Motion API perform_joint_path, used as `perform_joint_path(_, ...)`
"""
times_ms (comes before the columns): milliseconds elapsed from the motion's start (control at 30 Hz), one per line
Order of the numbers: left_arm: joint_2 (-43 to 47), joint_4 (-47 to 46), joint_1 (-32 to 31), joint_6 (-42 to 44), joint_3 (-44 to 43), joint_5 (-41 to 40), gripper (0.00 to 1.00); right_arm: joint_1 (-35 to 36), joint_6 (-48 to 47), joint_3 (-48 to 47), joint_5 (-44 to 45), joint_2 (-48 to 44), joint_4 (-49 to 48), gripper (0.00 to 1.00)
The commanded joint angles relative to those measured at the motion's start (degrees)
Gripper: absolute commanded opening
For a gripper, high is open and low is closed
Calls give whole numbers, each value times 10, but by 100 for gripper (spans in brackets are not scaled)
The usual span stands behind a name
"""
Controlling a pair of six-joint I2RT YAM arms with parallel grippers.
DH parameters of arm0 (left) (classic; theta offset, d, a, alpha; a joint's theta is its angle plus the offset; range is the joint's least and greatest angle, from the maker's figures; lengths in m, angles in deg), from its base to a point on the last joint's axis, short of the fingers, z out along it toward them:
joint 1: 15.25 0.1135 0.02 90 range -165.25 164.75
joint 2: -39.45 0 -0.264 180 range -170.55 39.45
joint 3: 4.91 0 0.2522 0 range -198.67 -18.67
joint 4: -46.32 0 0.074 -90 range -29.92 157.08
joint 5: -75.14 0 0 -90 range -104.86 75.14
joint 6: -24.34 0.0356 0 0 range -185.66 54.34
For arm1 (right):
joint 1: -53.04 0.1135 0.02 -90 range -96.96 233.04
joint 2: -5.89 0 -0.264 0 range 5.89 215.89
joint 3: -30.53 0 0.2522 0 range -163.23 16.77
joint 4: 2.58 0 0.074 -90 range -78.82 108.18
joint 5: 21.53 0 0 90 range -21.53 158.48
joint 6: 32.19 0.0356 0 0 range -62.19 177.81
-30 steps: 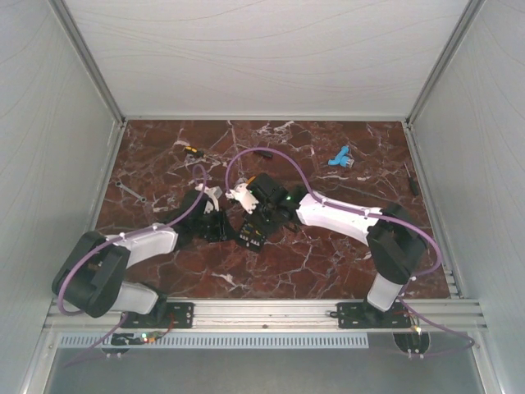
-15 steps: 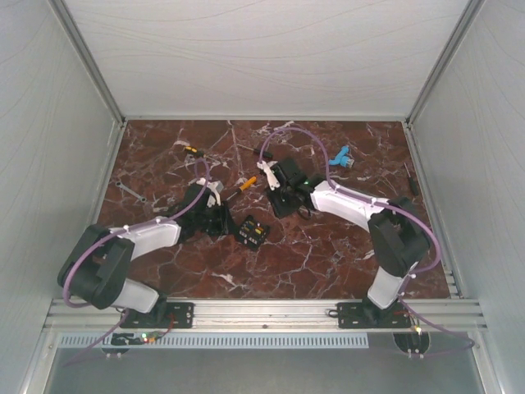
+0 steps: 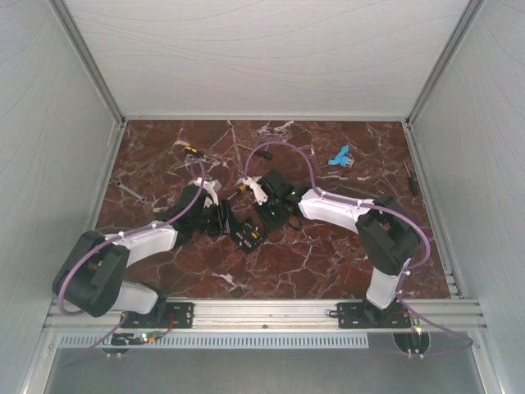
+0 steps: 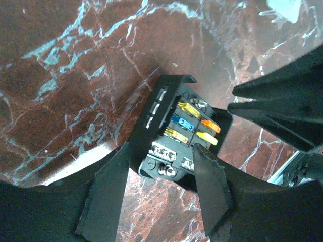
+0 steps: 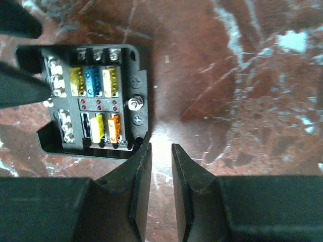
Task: Snap on the fuse box
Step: Install the fuse at the fuse box base.
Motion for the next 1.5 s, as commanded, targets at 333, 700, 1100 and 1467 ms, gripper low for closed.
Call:
perform_joint_path(333,-84,-41,22,24,-75,72,53,36,84,21,16,-96,36,22)
perform_joint_path(700,-119,-102,26,29,-56,157,46,104,147,-37,84,-52,58,23)
perform_joint_path(1100,-109,-164,26,8,5,202,43,115,156,-74,104,4,89,19)
perform_joint_path(1467,-64,-130,37,18,27,143,58,118,153,-89,74,26,109,11)
